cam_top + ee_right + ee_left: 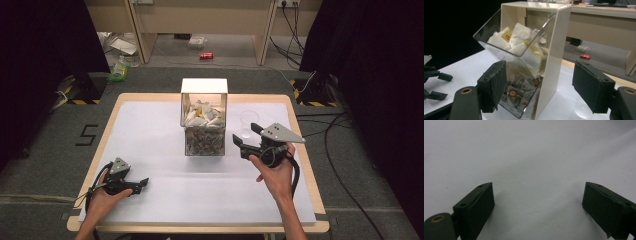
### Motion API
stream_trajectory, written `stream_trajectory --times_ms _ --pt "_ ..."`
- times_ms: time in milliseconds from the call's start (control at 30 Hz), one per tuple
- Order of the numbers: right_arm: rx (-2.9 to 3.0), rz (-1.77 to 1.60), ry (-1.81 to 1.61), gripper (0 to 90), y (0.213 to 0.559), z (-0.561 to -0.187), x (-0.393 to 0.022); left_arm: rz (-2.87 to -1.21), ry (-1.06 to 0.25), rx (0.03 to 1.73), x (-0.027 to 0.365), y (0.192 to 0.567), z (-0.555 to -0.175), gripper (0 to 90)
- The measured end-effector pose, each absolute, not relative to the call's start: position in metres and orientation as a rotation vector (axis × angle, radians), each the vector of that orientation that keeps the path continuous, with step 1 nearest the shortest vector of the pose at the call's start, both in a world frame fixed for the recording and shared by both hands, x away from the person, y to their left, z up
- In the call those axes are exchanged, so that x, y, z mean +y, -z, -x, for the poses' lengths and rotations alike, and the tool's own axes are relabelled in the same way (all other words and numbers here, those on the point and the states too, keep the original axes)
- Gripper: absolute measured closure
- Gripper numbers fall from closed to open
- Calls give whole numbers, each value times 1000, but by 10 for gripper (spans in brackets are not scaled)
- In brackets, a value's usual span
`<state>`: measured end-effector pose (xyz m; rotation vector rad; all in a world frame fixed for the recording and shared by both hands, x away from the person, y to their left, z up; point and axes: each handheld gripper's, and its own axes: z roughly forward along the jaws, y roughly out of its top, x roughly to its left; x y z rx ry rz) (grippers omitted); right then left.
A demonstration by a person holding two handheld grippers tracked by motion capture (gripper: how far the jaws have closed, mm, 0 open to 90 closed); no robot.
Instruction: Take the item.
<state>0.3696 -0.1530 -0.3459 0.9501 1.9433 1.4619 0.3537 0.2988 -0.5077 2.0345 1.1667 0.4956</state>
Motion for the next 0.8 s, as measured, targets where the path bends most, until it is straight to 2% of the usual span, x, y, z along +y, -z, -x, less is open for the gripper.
stream_trajectory --times_ms 800 --pt "1964 -850 -1508 330 329 -385 -115 -2034 -496 1166 299 508 -354 97"
